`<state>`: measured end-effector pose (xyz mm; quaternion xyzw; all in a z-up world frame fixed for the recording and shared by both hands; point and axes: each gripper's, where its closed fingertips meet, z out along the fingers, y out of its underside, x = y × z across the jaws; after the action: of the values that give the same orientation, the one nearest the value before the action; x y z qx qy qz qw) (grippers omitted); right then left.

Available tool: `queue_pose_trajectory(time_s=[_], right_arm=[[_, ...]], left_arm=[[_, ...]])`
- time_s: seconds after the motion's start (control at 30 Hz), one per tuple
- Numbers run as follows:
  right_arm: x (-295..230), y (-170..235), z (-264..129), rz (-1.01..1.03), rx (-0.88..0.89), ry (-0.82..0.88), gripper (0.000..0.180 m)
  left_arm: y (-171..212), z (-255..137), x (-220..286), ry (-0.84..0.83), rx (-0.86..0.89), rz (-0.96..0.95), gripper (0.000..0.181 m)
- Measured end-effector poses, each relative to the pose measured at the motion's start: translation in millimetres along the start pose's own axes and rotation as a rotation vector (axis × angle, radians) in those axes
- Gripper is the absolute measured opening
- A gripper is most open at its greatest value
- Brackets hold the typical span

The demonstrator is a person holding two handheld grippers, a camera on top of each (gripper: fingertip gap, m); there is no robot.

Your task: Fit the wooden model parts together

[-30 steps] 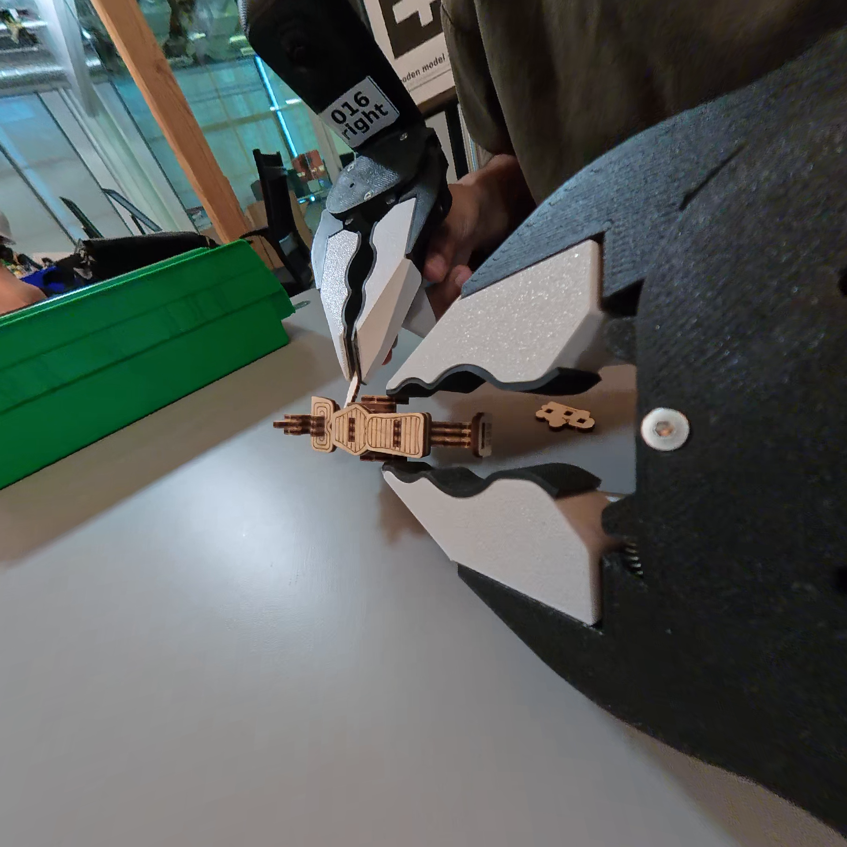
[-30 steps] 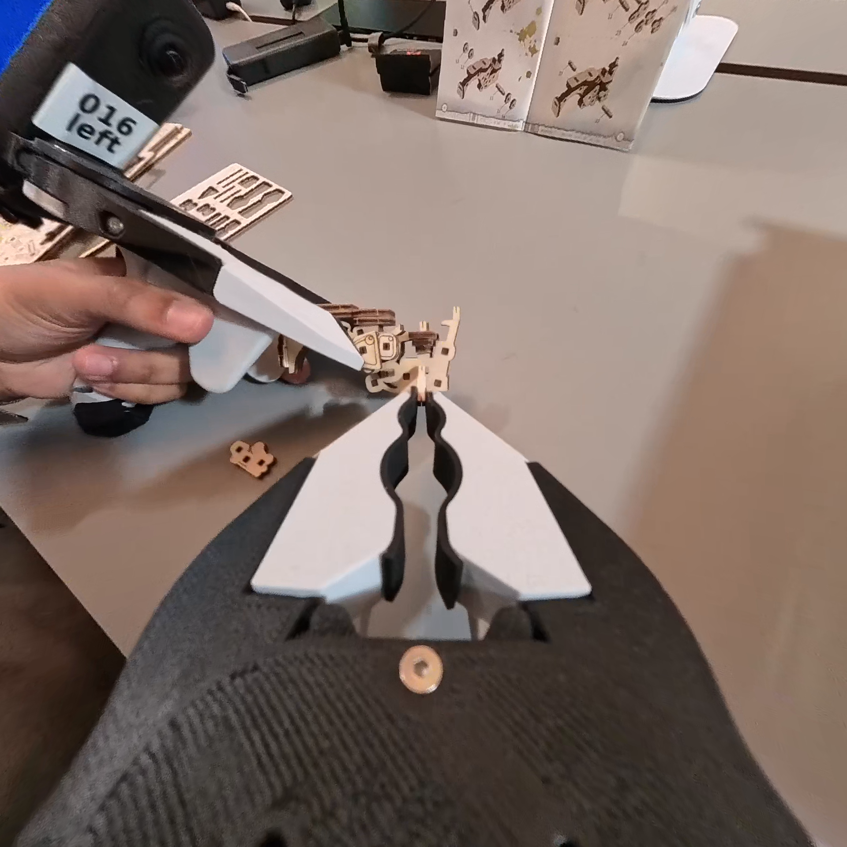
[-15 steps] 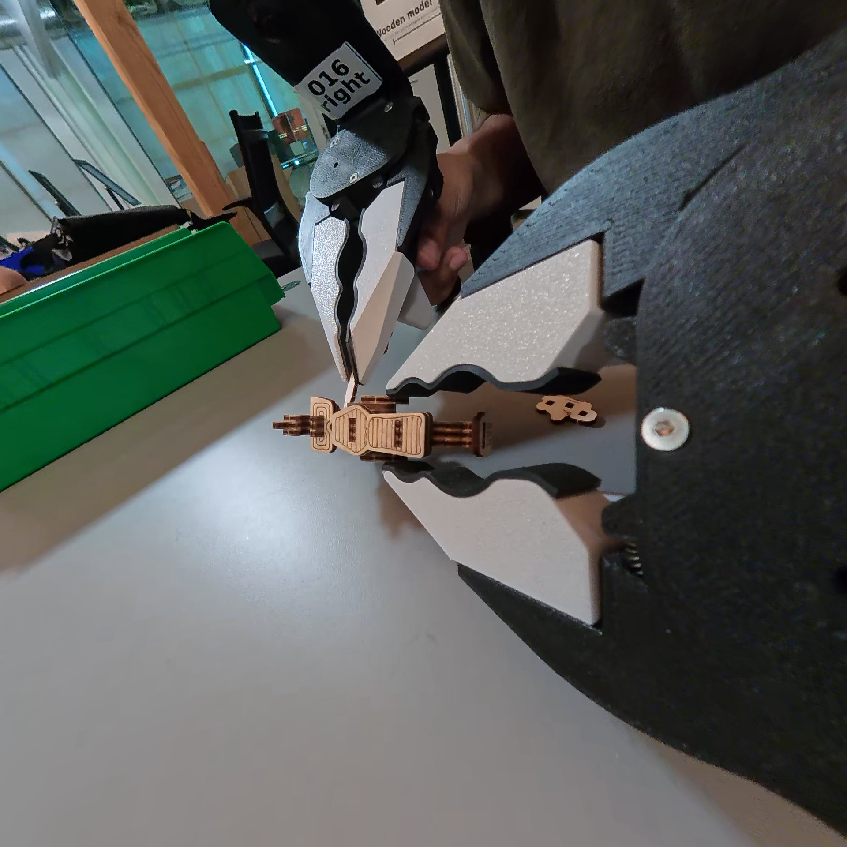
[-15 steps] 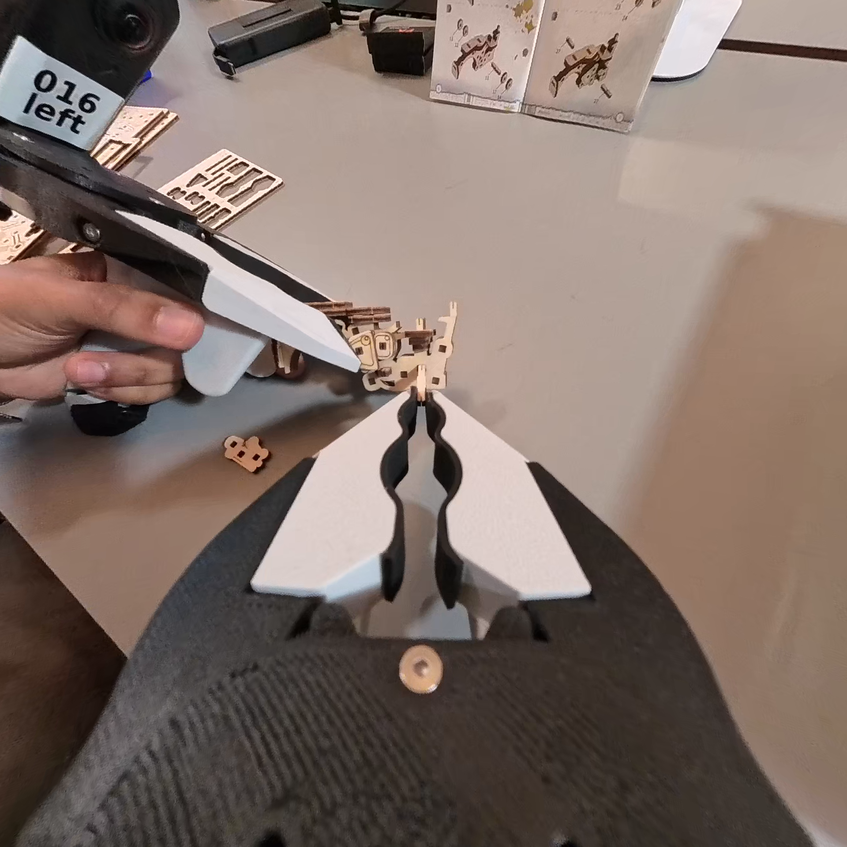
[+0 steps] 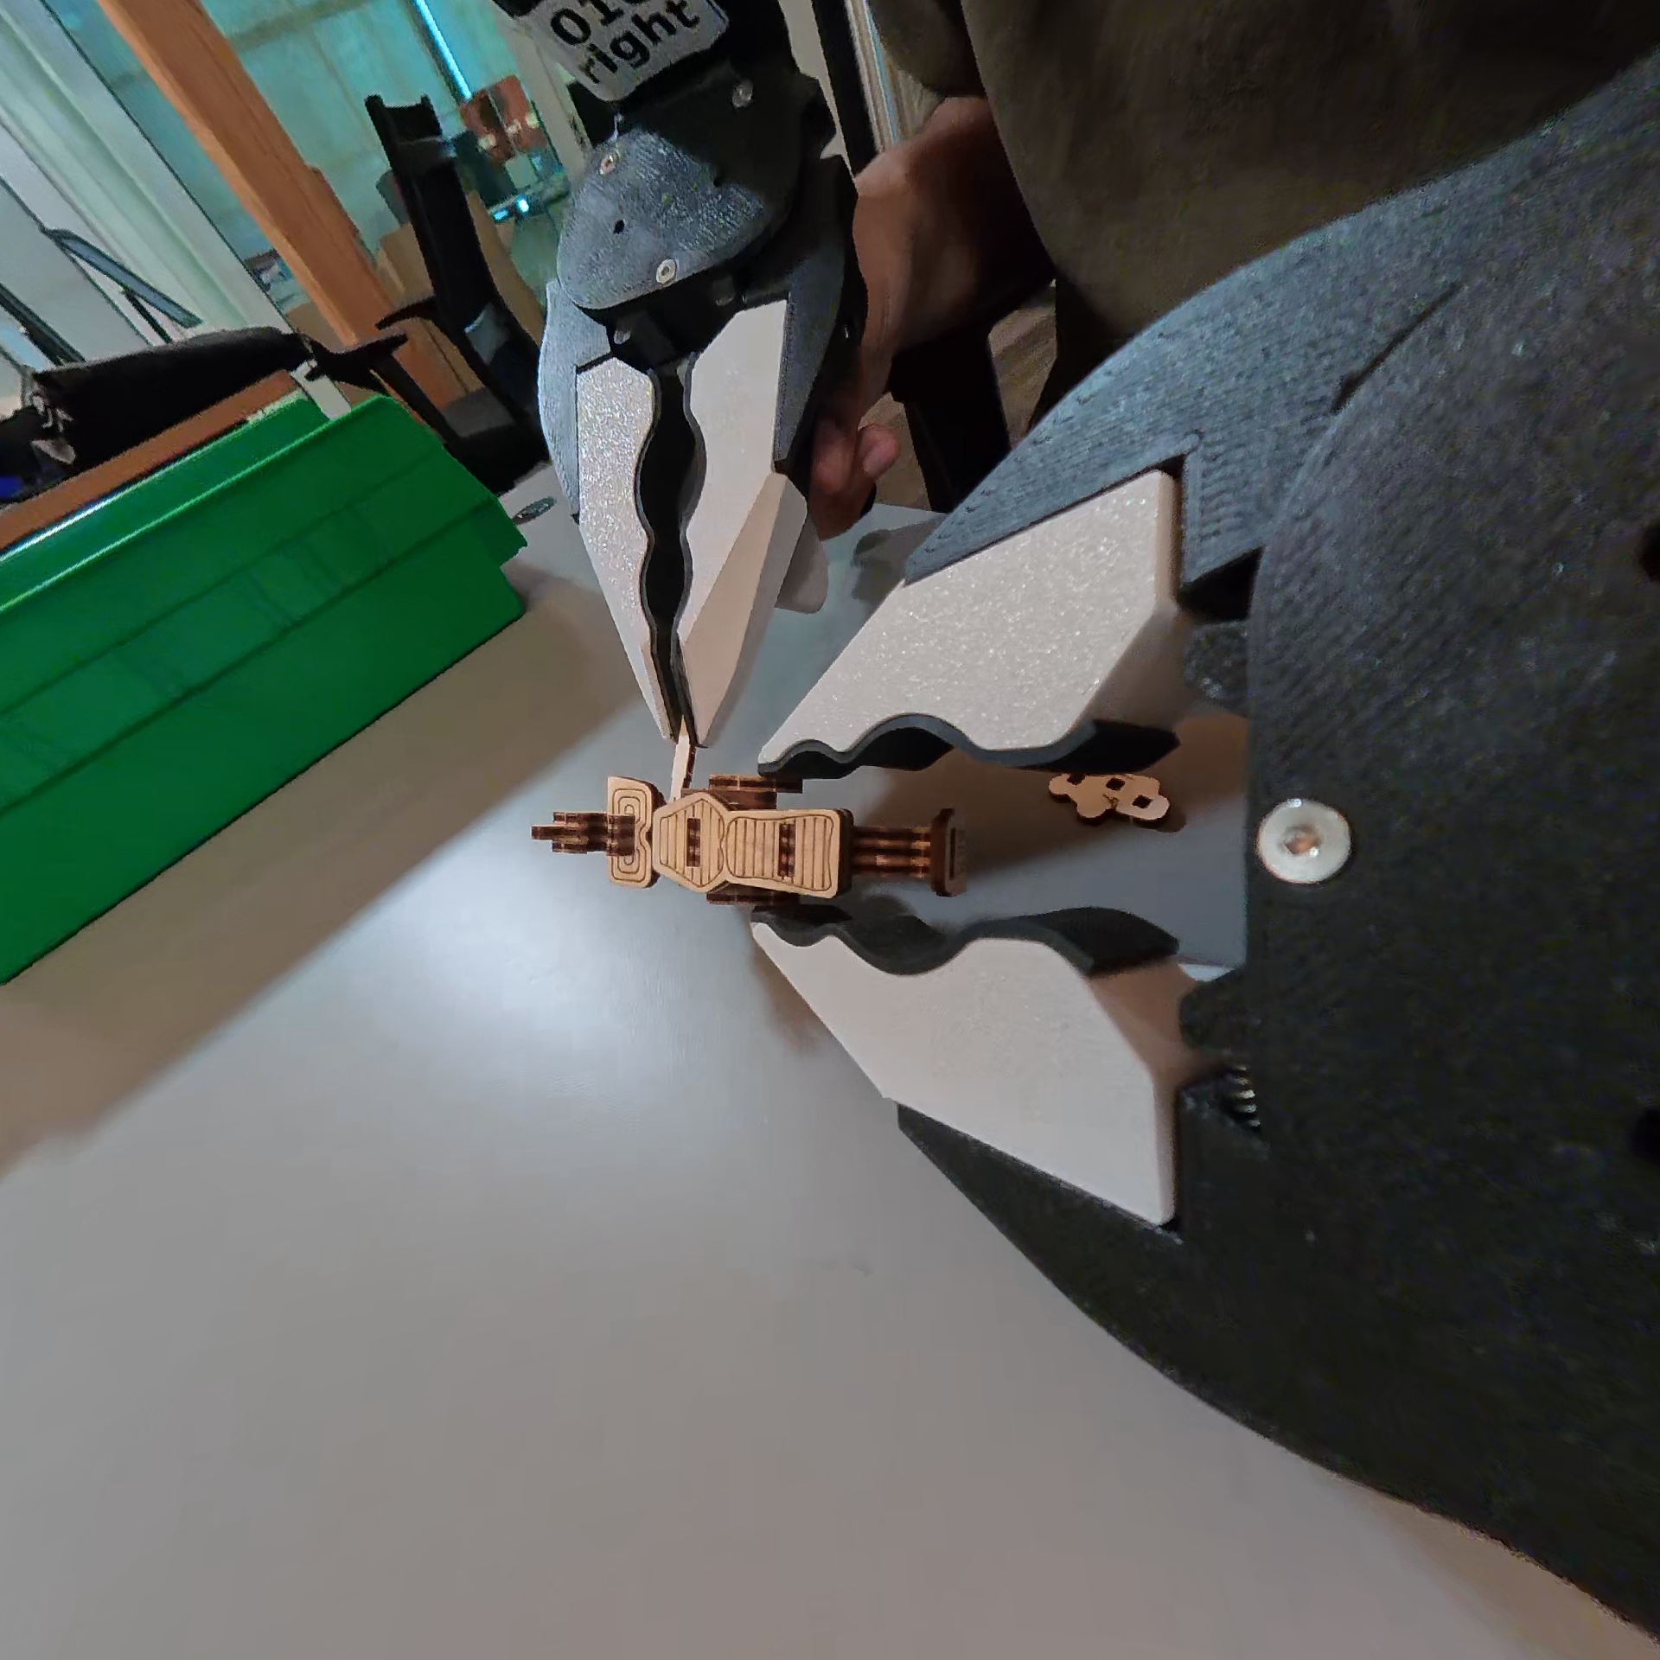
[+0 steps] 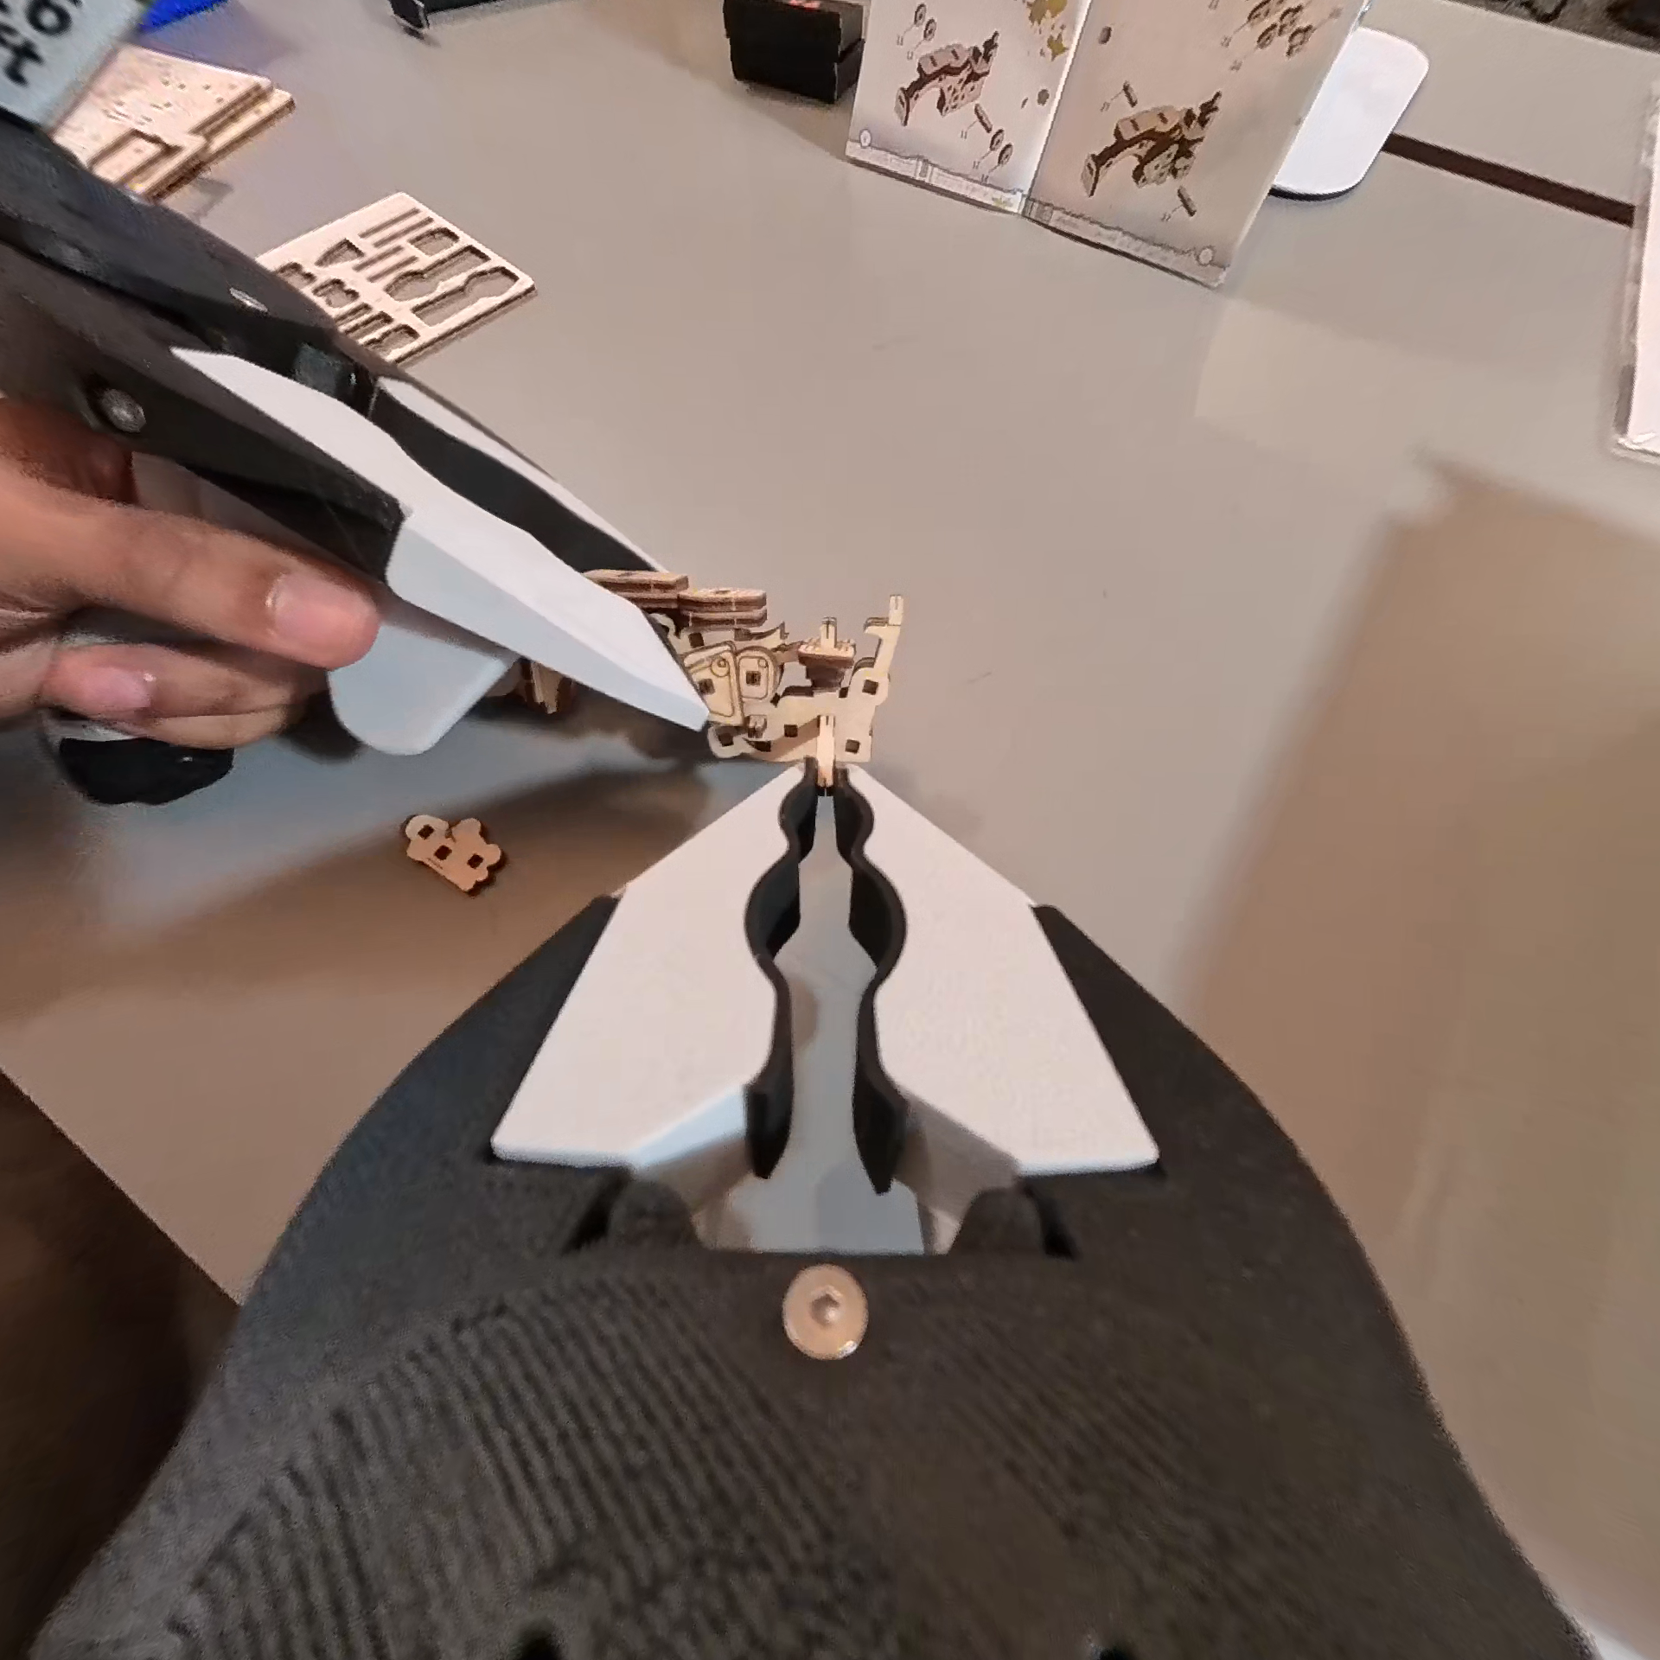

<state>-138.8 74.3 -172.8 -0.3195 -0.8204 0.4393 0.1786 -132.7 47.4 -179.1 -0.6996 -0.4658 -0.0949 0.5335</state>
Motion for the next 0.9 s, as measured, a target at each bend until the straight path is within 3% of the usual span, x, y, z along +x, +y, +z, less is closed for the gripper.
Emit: queue_pose_trajectory(time_s=[0.3, 0.9], right_arm=[[-0.7, 3.2, -1.7, -0.042, -0.013, 0.014, 0.002], [-2.2, 10.9, 0.5, 0.065, -0.044, -0.015, 0.002]], left_arm=[[-0.1, -0.5, 2.9, -0.119, -0.013, 0.221, 0.026], [1.4, 1.0, 3.4, -0.197, -0.020, 0.315, 0.025]])
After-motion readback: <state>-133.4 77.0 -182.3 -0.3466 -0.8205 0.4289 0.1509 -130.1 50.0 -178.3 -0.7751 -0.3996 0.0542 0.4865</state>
